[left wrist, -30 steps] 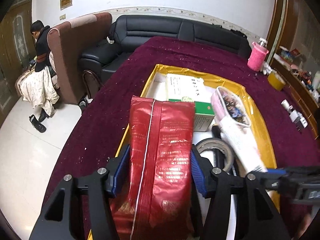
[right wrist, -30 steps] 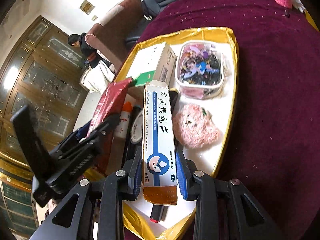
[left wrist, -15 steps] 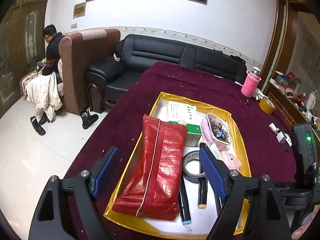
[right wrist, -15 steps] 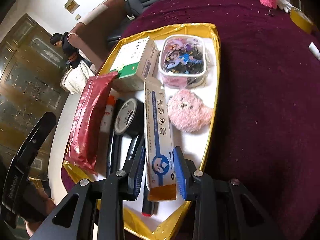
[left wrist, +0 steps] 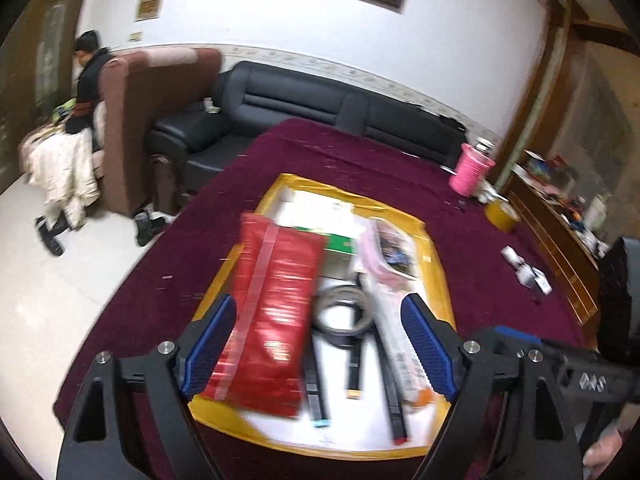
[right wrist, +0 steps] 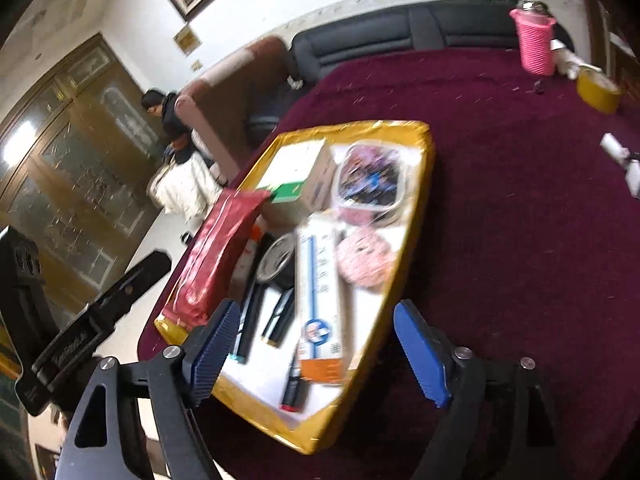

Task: Organize objects
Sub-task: 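Move both grippers back toward the white chargers and medicine box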

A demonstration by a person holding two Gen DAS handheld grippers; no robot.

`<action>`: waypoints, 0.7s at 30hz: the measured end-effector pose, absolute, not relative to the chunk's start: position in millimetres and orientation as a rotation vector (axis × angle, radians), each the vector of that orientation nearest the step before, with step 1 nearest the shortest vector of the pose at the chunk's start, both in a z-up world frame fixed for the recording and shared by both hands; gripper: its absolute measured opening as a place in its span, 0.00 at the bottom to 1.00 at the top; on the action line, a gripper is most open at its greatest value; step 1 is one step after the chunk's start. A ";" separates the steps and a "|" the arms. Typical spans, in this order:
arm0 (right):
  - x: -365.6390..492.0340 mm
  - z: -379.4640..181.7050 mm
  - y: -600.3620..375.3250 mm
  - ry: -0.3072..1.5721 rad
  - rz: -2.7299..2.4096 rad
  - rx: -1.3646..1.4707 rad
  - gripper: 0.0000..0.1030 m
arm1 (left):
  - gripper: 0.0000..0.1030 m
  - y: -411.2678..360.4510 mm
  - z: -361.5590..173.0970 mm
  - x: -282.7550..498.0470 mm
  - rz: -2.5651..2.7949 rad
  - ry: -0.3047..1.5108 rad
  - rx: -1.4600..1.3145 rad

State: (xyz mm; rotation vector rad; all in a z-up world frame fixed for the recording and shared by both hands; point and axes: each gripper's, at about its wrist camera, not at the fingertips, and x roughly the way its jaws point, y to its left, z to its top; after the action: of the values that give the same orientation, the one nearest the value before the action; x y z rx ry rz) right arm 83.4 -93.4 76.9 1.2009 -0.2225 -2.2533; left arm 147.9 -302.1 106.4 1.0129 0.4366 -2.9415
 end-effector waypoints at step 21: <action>99.3 72.5 78.3 -0.660 -2.505 1.165 0.88 | 0.81 -121.1 97.5 140.3 -3.162 0.182 1.401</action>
State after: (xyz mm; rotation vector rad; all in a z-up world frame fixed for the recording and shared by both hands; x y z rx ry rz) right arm 99.3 78.3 72.5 1.1647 -0.6604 -2.5054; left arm 140.3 -121.1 97.5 1.4014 0.1825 -3.1619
